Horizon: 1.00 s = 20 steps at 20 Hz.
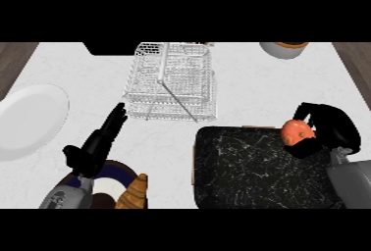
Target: Pick the squash from the tray and place it in the tiered basket
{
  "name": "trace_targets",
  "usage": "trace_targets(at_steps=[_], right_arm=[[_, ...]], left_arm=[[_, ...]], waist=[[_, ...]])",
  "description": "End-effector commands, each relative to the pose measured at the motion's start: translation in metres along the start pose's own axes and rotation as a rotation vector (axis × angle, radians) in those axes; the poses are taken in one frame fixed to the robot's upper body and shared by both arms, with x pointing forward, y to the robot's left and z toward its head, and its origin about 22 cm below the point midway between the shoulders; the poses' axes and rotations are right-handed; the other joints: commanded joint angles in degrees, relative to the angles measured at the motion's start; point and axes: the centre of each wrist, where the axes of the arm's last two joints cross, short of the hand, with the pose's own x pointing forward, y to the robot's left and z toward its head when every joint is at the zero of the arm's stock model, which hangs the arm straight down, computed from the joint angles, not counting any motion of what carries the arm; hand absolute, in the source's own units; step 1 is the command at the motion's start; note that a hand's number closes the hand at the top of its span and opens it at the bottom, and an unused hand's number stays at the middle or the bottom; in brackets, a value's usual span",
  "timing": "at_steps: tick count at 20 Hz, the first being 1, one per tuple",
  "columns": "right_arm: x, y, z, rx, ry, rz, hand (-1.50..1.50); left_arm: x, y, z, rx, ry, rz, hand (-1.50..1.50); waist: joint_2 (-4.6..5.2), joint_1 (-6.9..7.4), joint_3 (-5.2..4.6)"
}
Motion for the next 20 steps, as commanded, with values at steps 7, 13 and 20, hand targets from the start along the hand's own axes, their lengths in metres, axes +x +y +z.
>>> trace_targets(at_steps=[7, 13, 20], right_arm=[[0.035, -0.081, 0.012, -0.209, -0.341, -0.426, 1.50], [0.092, -0.151, 0.027, -0.198, -0.366, -0.401, 1.50], [0.197, -0.191, 0.031, -0.196, -0.377, -0.496, 1.50]], left_arm=[[-0.002, -0.006, -0.001, 0.014, -0.001, 0.004, 0.00], [-0.001, -0.011, 0.003, 0.016, -0.004, -0.008, 0.00], [0.016, 0.001, -0.013, -0.024, -0.021, 0.014, 0.00]], waist=[[-0.20, -0.40, -0.06], [-0.13, 0.27, -0.08], [0.05, 1.07, -0.11]])
